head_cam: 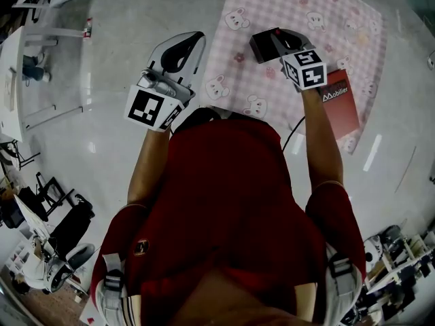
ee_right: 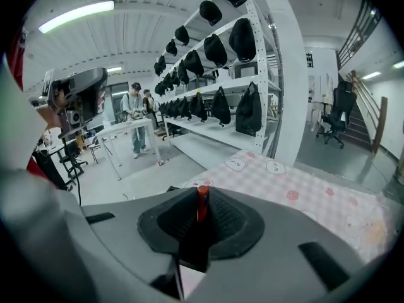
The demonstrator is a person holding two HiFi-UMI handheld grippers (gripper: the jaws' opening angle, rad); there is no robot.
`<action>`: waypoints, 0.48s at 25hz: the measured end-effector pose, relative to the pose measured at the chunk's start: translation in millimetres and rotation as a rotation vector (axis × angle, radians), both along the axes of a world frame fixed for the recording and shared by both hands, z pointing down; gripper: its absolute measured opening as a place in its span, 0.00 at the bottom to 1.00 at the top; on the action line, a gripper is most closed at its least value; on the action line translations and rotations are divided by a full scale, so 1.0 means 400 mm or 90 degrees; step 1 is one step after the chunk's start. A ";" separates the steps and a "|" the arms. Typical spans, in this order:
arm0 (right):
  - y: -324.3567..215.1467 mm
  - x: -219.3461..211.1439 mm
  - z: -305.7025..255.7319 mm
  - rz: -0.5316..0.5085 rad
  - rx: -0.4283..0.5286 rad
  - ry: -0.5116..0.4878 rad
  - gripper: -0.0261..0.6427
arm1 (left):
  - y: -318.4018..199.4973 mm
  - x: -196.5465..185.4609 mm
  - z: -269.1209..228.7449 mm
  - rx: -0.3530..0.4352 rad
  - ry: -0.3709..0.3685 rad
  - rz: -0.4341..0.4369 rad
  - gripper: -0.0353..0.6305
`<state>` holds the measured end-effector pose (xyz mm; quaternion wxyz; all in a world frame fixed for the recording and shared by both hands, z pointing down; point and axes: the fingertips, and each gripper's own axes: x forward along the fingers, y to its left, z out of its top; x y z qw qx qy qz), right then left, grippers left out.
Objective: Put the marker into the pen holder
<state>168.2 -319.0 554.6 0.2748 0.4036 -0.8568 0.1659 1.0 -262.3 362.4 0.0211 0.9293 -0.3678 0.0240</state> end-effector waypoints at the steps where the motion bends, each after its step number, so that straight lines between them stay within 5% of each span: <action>1: 0.000 -0.001 0.002 -0.001 0.000 0.002 0.12 | 0.001 0.000 0.000 0.000 0.000 0.000 0.06; 12: -0.010 0.015 0.015 0.011 0.009 0.027 0.13 | 0.003 0.003 0.002 -0.003 -0.003 0.004 0.06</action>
